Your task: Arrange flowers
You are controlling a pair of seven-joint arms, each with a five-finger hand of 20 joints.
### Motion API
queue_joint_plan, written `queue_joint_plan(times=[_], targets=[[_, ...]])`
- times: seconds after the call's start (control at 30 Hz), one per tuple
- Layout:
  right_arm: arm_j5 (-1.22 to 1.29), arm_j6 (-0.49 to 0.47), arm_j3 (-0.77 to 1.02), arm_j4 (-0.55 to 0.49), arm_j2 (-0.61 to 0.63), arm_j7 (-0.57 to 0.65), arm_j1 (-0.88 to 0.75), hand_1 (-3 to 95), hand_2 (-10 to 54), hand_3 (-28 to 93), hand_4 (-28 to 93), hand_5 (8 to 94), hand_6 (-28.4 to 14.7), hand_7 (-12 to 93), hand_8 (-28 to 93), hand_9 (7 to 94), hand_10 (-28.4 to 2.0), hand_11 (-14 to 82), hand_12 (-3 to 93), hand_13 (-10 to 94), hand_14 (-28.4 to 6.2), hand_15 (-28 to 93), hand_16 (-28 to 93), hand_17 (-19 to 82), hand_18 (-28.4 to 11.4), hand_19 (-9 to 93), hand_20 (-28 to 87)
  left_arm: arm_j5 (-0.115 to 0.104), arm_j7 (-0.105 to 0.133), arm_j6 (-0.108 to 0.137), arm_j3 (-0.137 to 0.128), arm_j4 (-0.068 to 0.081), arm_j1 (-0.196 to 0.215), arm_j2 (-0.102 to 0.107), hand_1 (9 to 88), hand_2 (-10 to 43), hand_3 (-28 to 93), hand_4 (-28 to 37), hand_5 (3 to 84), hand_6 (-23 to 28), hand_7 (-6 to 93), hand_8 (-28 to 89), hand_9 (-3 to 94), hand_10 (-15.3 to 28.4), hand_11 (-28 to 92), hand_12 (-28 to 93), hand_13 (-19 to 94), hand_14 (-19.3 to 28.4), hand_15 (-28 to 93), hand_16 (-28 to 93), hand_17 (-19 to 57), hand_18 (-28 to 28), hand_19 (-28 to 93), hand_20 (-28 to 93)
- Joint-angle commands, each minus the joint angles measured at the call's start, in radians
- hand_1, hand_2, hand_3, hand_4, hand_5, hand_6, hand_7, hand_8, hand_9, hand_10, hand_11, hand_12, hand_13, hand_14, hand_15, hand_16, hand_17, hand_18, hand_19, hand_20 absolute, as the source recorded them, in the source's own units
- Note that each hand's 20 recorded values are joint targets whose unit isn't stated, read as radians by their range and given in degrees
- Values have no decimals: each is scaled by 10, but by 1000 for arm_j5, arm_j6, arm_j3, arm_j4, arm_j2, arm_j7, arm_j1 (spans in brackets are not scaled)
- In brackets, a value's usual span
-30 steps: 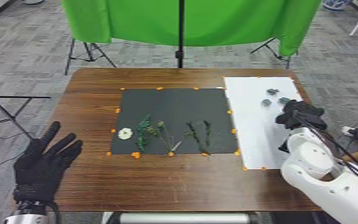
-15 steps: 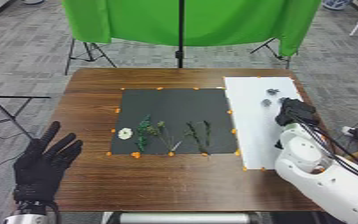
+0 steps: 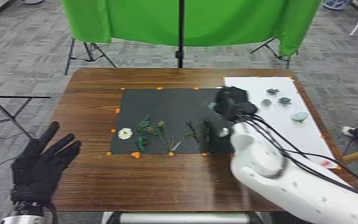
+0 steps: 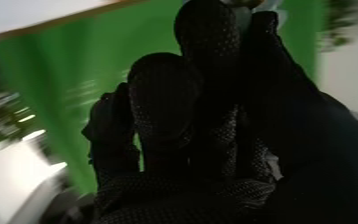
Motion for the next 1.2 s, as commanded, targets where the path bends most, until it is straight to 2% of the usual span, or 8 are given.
queue_joint_plan(times=[0.03, 0.37, 0.4, 0.57, 0.63, 0.77, 0.97, 1.2], targets=[[7, -70, -115, 185, -350, -101, 255, 589, -95, 682, -283, 873, 24, 213, 45, 937, -58, 182, 368, 774, -44, 653, 272, 310, -210, 880, 466, 1, -7, 5, 10, 2, -26, 39, 164, 61, 764, -283, 303, 45, 121, -102, 310, 191, 209, 121, 213, 282, 459, -64, -109, 284, 511, 70], [60, -86, -423, 326, -443, -36, 427, 556, -95, 661, -283, 855, 41, 193, 5, 913, -70, 246, 336, 744, -55, 708, 210, 287, -208, 876, 478, 7, -24, -25, 29, 31, -114, 92, 167, 61, 765, -283, 303, 45, 122, -102, 309, 192, 208, 120, 212, 282, 458, -64, -109, 284, 512, 70], [52, -111, -397, 339, -451, -49, 410, 555, -95, 658, -283, 855, 42, 190, 2, 911, -70, 251, 335, 741, -55, 710, 210, 285, -208, 874, 478, 16, -53, -31, 22, 33, -134, 73, 168, 61, 764, -283, 303, 45, 122, -102, 310, 192, 208, 120, 213, 282, 458, -64, -109, 284, 512, 70], [82, -175, -437, 341, -447, -2, 437, 559, -95, 625, -283, 848, 47, 170, -4, 891, -74, 290, 307, 734, -56, 714, 207, 281, -208, 871, 477, 22, -57, -37, 19, 36, -144, 69, 169, 60, 765, -283, 303, 45, 121, -102, 309, 191, 208, 120, 213, 282, 457, -64, -109, 284, 512, 71], [49, -244, -392, 350, -453, -9, 407, 560, -95, 614, -283, 841, 47, 163, -7, 880, -74, 302, 298, 728, -56, 717, 206, 279, -208, 869, 477, 27, -78, -38, 15, 39, -158, 62, 169, 59, 765, -283, 302, 45, 122, -102, 309, 191, 208, 121, 213, 282, 458, -64, -109, 284, 512, 71], [57, -265, -421, 353, -459, 3, 422, 565, -95, 567, -283, 800, 49, 145, -21, 854, -76, 319, 283, 706, -63, 729, 200, 266, -207, 865, 477, 11, -45, -32, 27, 45, -161, 89, 168, 59, 765, -283, 303, 45, 122, -102, 309, 190, 209, 121, 213, 282, 458, -64, -109, 284, 512, 71], [85, -235, -455, 356, -462, 30, 441, 581, -95, 505, -283, 776, 53, 139, -33, 838, -80, 346, 255, 695, -65, 737, 195, 261, -205, 862, 477, 7, -31, -39, 42, 54, -178, 101, 169, 59, 766, -283, 302, 45, 123, -102, 310, 191, 209, 120, 213, 283, 458, -64, -109, 284, 512, 71], [92, -249, -434, 350, -462, 35, 433, 557, -95, 462, -283, 698, 51, 141, -66, 803, -93, 397, 195, 683, -68, 746, 191, 256, -212, 863, 481, 7, -32, -40, 40, 55, -165, 94, 172, 60, 767, -283, 304, 47, 122, -102, 309, 191, 209, 120, 212, 282, 459, -64, -108, 284, 511, 70]])
